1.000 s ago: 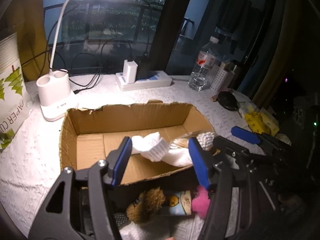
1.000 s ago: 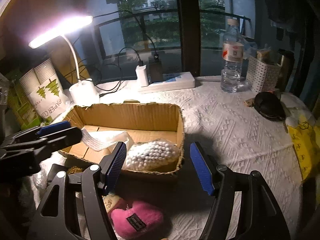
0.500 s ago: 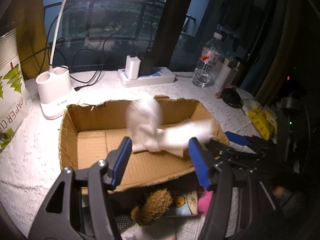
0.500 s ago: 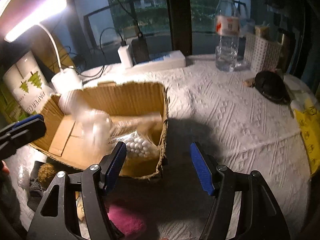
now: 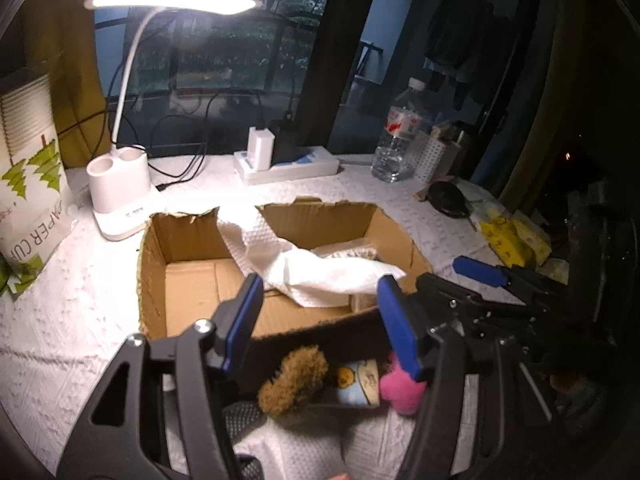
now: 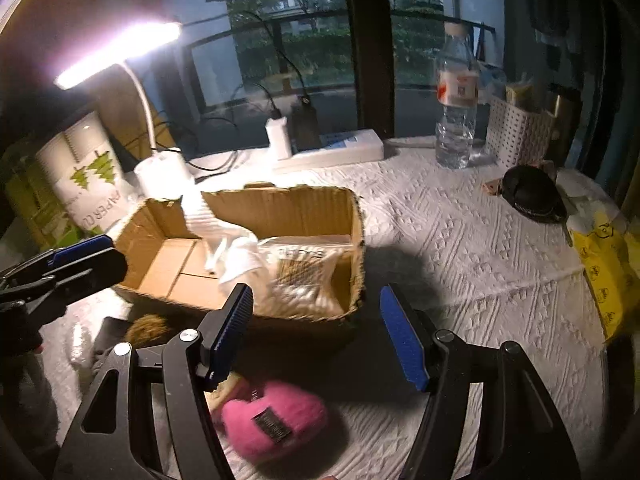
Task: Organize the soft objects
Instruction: 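Open the right tool to drop the swab bag while the left tool releases the towel into the box, then grasp the brown fuzzy toy with the left tool while the right tool grasps the pink plush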
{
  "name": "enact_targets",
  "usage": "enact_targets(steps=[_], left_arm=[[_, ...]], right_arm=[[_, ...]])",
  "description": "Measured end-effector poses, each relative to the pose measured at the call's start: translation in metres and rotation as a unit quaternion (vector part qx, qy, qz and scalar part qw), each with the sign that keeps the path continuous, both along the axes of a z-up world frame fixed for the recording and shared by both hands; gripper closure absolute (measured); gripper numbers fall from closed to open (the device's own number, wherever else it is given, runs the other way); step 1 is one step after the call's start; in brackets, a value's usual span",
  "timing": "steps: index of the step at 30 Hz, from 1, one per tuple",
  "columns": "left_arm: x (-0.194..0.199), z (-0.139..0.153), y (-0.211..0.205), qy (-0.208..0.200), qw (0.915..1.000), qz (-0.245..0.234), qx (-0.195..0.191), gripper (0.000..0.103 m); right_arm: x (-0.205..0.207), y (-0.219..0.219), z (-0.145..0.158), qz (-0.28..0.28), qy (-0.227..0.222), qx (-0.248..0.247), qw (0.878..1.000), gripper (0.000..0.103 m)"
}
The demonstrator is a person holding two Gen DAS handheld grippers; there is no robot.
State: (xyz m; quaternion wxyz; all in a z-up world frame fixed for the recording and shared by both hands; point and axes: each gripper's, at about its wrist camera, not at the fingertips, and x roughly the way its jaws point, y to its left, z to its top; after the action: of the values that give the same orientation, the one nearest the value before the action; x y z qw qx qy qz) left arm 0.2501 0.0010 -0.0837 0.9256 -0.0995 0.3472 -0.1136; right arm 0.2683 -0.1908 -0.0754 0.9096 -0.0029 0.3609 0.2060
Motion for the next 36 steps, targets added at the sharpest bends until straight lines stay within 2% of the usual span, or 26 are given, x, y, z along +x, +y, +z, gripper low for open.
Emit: enact_targets(steps=[12,16,29,36], left_arm=[[-0.035,0.011,0.001,-0.023,0.9997,-0.002,0.001,0.041],[-0.044,0.01,0.0,-0.026,0.9996,-0.001,0.007,0.036],[-0.074,-0.005,0.006,-0.014,0.9997,0.014,0.017,0.034],[-0.077,-0.023,0.002,0.009,0.9994,0.02,0.027,0.034]], right_arm=[[-0.041,0.01,0.019,0.017,-0.026,0.001,1.0,0.033],[-0.051,0.011,0.02,0.018,-0.03,0.001,0.999,0.034],[-0.071,0.006,0.005,0.015,-0.019,-0.003,1.0,0.033],[-0.076,0.004,-0.011,0.017,-0.006,-0.002,1.0,0.033]])
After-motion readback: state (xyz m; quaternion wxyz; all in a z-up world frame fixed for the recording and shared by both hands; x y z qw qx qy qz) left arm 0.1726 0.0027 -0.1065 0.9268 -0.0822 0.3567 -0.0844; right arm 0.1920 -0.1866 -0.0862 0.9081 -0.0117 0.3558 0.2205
